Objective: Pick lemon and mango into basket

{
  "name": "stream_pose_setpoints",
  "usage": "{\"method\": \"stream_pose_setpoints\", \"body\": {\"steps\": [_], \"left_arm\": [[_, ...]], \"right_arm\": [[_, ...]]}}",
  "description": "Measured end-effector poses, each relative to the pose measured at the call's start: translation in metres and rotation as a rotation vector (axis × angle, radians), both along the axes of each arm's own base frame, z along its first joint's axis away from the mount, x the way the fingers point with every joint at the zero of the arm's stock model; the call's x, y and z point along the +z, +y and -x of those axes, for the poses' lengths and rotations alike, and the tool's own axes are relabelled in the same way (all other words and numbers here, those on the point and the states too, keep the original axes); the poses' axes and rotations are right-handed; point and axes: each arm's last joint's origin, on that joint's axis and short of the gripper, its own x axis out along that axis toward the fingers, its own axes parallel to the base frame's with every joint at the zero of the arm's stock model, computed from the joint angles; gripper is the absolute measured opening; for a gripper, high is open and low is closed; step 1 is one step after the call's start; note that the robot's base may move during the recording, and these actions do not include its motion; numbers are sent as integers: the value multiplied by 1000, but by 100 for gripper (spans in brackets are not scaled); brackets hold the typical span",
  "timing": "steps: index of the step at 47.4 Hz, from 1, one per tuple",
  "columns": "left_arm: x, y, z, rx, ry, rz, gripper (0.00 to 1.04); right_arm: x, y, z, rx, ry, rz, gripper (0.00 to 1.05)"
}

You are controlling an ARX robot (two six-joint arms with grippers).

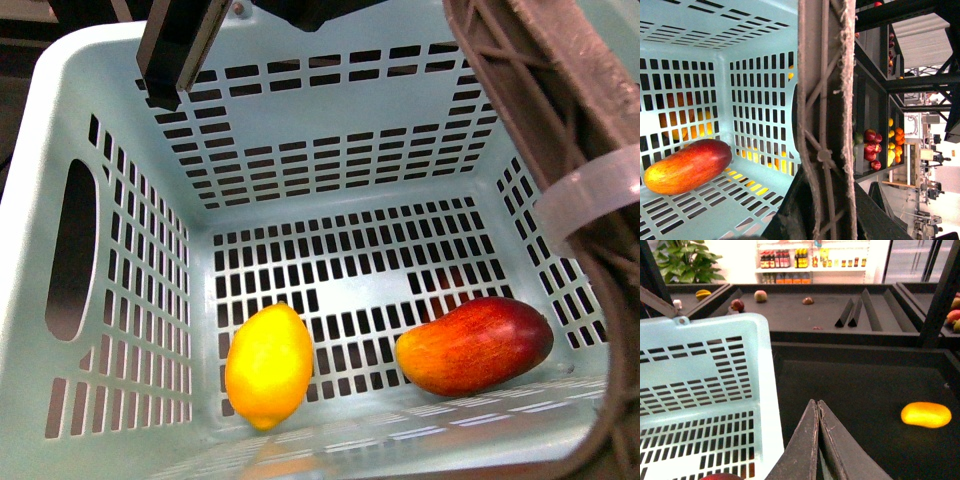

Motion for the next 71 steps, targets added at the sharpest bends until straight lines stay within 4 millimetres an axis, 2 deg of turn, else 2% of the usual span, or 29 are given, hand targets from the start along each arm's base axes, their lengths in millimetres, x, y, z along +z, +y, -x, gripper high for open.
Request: {"method": "stream_pose_setpoints", "body": {"steps": [12,24,30,32,36,41,45,49,57,65,71], "left_arm": [[0,0,0,2,0,0,6],[0,0,0,2,0,0,6],[0,0,0,2,-1,0,6],[0,0,0,2,-1,-1,6],[0,0,0,2,-1,0,6],[-4,-4,-11,264,-198,26,6],[-5,-3,-21,372,-252,21,6],[-4,1,-45,449,-278,14,6],[-14,1,-82,491,-232,26,6],[-44,5,-120,581,-119,38,6],[-68,19,-157,699,-31,55,6]], "right_arm": [[2,0,3,1,-28,1,4],[2,0,3,1,-28,1,57],[2,0,3,1,-28,1,77],[2,0,3,1,-28,1,88],[2,0,3,1,-28,1,97],[2,0,3,1,-28,1,96],[2,0,3,0,-29,1,96],[2,0,3,1,-29,1,96],[2,0,3,1,-29,1,96],[2,0,3,0,-29,1,96],[2,0,3,1,-29,1,96]]}}
